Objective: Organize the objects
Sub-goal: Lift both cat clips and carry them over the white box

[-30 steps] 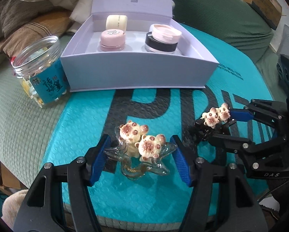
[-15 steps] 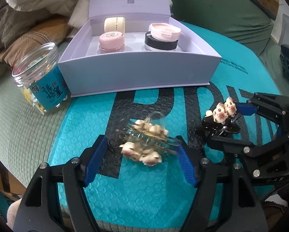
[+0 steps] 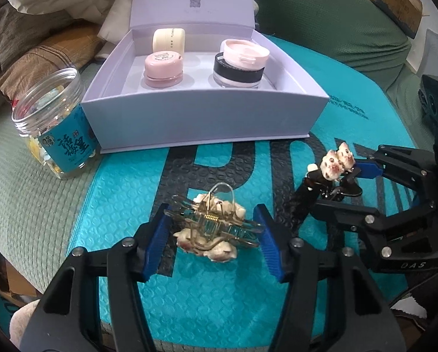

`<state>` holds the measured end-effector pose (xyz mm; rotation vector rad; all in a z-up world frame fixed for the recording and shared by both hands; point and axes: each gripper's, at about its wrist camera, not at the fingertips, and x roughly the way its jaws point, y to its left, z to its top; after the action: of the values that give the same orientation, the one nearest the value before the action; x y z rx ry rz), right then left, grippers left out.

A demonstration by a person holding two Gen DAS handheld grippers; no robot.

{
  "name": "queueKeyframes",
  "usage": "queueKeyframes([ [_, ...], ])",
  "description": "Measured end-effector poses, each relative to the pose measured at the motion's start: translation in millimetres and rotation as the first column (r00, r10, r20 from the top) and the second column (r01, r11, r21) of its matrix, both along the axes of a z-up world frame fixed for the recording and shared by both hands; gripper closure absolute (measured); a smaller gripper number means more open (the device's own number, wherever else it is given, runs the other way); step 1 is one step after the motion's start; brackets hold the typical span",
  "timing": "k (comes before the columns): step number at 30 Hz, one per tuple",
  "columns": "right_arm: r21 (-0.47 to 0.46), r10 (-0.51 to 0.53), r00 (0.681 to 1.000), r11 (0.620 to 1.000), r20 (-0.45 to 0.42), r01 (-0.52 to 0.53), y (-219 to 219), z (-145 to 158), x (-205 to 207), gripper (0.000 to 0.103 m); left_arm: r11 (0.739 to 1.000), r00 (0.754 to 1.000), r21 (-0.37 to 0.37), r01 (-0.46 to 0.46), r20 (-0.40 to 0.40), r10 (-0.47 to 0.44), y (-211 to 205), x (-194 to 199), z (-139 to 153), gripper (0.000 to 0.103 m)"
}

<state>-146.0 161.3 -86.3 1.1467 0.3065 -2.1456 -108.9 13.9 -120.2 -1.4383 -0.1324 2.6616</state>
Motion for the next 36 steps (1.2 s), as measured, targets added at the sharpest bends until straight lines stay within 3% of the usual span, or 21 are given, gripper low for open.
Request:
queueKeyframes([
  [22, -0.065, 0.072, 0.991, 0.995, -0.117, -0.079, -30.0, 80.2, -1.3, 0.048, 0.998, 0.996, -0.001, -0.066, -0.066, 0.066, -29.1, 0.3, 79.9, 0.047],
  [36, -0.086, 0.090, 0.984, 0.991, -0.151, -0.104, -36.8, 105.2, -22.4, 0.048, 0.997, 0.993, -0.036, -0.070, -0.100, 0.066, -42.4, -10.7, 117.6, 0.047],
])
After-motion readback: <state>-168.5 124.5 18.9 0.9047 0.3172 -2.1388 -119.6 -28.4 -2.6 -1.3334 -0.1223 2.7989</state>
